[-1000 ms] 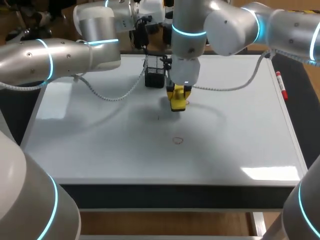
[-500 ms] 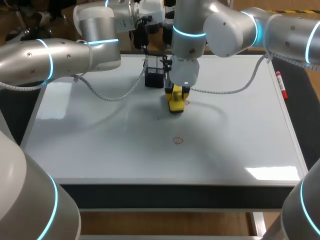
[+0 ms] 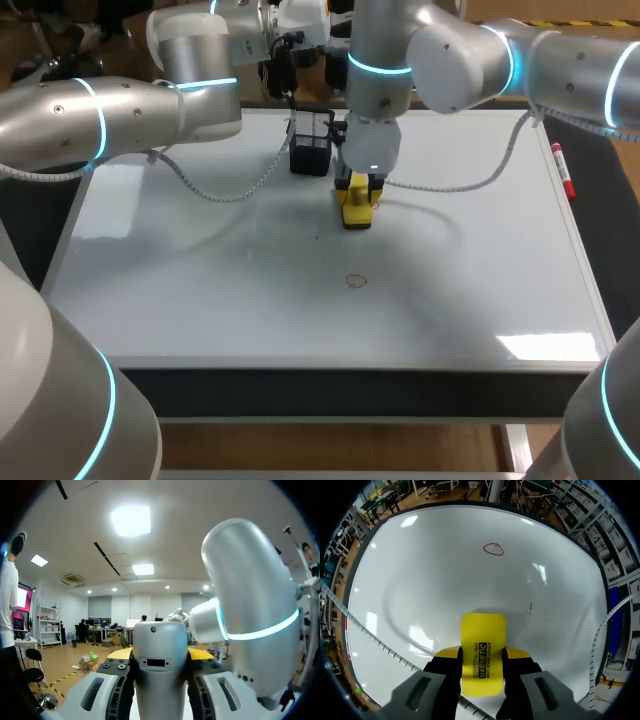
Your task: Pick up the inspection probe, press it on each red-marked spot on the whiteboard one by one, put down the probe, pick up the eraser, and wipe off all the red marks.
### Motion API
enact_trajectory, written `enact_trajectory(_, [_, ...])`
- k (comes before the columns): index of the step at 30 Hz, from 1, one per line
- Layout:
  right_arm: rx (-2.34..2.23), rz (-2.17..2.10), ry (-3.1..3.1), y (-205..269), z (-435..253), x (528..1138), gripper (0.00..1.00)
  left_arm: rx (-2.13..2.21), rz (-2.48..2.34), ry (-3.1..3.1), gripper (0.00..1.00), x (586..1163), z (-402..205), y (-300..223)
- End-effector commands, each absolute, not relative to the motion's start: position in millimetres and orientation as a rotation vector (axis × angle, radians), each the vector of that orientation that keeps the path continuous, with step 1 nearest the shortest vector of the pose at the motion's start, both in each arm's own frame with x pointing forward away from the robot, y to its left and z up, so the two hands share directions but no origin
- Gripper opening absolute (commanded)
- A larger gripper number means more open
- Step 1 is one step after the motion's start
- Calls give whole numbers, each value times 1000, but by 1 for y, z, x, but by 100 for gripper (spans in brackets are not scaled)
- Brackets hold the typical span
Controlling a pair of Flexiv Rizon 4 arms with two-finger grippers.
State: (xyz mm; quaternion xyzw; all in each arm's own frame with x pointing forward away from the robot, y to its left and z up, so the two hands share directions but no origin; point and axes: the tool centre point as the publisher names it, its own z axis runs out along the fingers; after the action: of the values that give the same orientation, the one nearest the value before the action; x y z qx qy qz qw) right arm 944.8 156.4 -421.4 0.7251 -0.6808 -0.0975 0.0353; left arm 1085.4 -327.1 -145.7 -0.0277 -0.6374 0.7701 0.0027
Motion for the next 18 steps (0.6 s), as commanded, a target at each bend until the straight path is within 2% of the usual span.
enact_trajectory(1, [2210, -296, -2112, 146, -422, 946, 0, -90, 2411, -1999, 0, 1087, -144, -327])
enact_trajectory(18, [2051, -327, -2214, 101, -420, 942, 0, -90, 2411, -1999, 0, 1087, -144, -327])
